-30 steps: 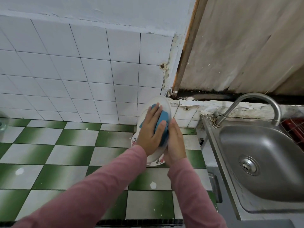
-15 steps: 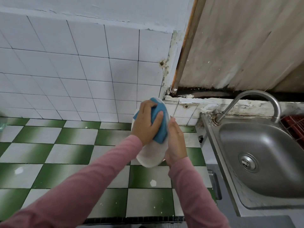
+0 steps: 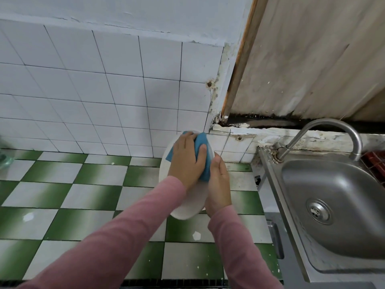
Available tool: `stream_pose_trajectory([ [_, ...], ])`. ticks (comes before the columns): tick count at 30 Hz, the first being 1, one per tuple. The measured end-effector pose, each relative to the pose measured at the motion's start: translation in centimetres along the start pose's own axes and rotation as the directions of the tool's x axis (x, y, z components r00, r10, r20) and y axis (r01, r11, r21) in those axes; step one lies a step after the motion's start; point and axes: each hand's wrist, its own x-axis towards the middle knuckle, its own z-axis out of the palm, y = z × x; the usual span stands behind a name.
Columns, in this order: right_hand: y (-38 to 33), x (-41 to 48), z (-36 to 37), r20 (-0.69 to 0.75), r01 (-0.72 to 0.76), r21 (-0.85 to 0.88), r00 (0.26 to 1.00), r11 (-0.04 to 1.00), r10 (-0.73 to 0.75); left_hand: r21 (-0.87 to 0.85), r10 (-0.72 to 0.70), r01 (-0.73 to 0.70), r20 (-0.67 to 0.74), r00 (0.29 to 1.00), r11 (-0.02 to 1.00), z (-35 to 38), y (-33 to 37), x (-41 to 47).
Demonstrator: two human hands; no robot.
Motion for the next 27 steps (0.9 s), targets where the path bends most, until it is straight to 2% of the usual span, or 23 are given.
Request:
stream_pose_trajectory([
  [2,-0.4,0.0,0.1,0.026,0.056,-0.044,0.998,0.997,-0.055,-0.027,0.083,-0.082,0.031,0.996,0.996,-0.2,0.0,-1.0],
  [4,-0.4,-0.1,0.2,0.047,0.065,-0.092,0.997,0.994,-0.061,-0.120,0.032,-0.030,0.019,0.999,0.992,-0.5,-0.3,-0.7],
  [6,0.2,-0.2,0.2,0.040,0.060,-0.140,0.998,0.988,-0.055,-0.252,-0.198,0.198,0.024,0.980,0.947,-0.8,-0.7,0.6],
  [7,0.4,-0.2,0.2,0.039,0.058,-0.160,0.998,0.985,-0.053,-0.321,-0.333,0.335,0.063,0.941,0.886,-0.8,-1.6,1.4],
  [9,0.5,-0.2,0.2,0.017,0.072,-0.122,0.997,0.990,-0.070,-0.435,-0.553,0.559,0.156,0.818,0.706,-0.9,-3.6,2.3],
  [11,-0.4,-0.3,0.4,-0.008,0.065,0.031,0.998,0.997,-0.065,-0.473,-0.660,0.663,0.203,0.723,0.581,-0.7,-5.5,2.0],
  [12,-1.0,-0.2,0.5,-0.038,0.062,0.111,0.998,0.992,-0.058,-0.476,-0.674,0.672,0.200,0.711,0.567,-0.4,-5.8,1.4],
  [14,-2.0,0.0,0.7,-0.081,0.059,0.246,0.996,0.968,-0.040,-0.496,-0.633,0.620,0.169,0.756,0.608,0.2,-5.5,-0.2],
  [17,-3.0,0.2,0.5,-0.074,0.013,0.330,0.997,0.944,0.013,-0.577,-0.557,0.519,0.130,0.820,0.630,1.1,-4.3,-2.8],
  [19,-3.4,0.7,0.0,-0.062,-0.010,0.379,0.997,0.925,0.036,-0.574,-0.459,0.408,0.061,0.886,0.710,1.9,-3.9,-4.4],
  [21,-3.3,1.2,0.0,-0.043,-0.022,0.428,0.998,0.903,0.045,-0.416,-0.201,0.187,0.009,0.980,0.890,2.2,-3.3,-5.6],
  [22,-3.0,1.4,0.1,-0.032,-0.047,0.443,0.997,0.895,0.069,-0.304,-0.040,0.037,-0.003,0.999,0.952,2.2,-2.8,-5.8],
  [24,-2.3,1.5,0.2,0.003,-0.126,0.442,0.990,0.888,0.139,-0.175,0.170,-0.163,0.024,0.985,0.971,1.8,-1.6,-5.1],
  [27,-1.9,2.0,-0.3,0.071,-0.130,0.390,0.991,0.912,0.111,-0.146,0.213,-0.196,0.112,0.971,0.970,1.3,-0.7,-2.6],
])
